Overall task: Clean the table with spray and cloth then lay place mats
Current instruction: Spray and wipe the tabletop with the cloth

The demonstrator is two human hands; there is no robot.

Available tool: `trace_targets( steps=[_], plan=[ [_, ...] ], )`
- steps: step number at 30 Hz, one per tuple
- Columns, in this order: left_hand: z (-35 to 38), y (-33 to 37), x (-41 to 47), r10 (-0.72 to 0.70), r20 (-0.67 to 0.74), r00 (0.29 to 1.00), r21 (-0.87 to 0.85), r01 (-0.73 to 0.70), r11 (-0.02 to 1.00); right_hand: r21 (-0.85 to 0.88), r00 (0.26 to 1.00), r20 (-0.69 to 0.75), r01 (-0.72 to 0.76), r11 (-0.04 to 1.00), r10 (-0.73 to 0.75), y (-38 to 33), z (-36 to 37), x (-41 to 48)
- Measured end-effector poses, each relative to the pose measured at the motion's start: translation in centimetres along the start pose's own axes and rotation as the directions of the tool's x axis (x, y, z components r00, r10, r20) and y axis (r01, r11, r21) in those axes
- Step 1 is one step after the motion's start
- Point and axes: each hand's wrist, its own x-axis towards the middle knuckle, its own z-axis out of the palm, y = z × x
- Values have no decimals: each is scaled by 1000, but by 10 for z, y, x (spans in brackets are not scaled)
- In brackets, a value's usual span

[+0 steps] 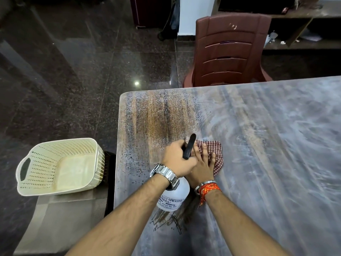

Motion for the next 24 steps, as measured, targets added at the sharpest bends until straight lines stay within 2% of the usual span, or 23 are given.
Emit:
trace_targets(
  steps=[2, 5, 8, 13, 14, 15, 16, 19, 21, 24],
  plan=[
    [4, 2, -1, -8, -3, 1000, -11, 8, 1000, -38, 999, 44, 12, 999, -10, 2, 1, 0],
    [8, 7, -9, 38, 36, 999, 34, -39, 999, 1, 997, 65, 39, 999, -39, -1, -4, -2],
    [16, 8, -13, 52, -4, 999, 60, -52, 997, 3, 997, 67, 26, 1000, -26, 1, -6, -6],
    [22, 13, -24, 30, 32, 999, -34, -29, 999, 15, 989, 127, 77, 997, -78, 5, -5, -4],
    [22, 15, -27, 29, 44, 999, -26, -27, 999, 56, 992, 92, 81, 995, -86, 5, 7, 1],
    [20, 18, -31, 7, 52, 999, -47, -5, 999, 201, 994, 52, 87, 976, -99, 6, 26, 9],
    [19, 17, -32, -19, 44, 999, -71, 22, 997, 269, 994, 40, 86, 959, -100, 7, 37, 15],
    [10, -2, -28, -82, -87, 993, -97, 74, 993, 30, 1000, 13, 22, 999, -22, -3, 10, -3],
    [1, -16, -26, -108, -117, 987, -75, 100, 992, 37, 995, -100, 7, 999, -3, 0, -6, -13],
    [-18, -22, -30, -124, -233, 965, -44, 117, 992, 87, 997, -78, -9, 996, 15, -11, -3, -11]
  ],
)
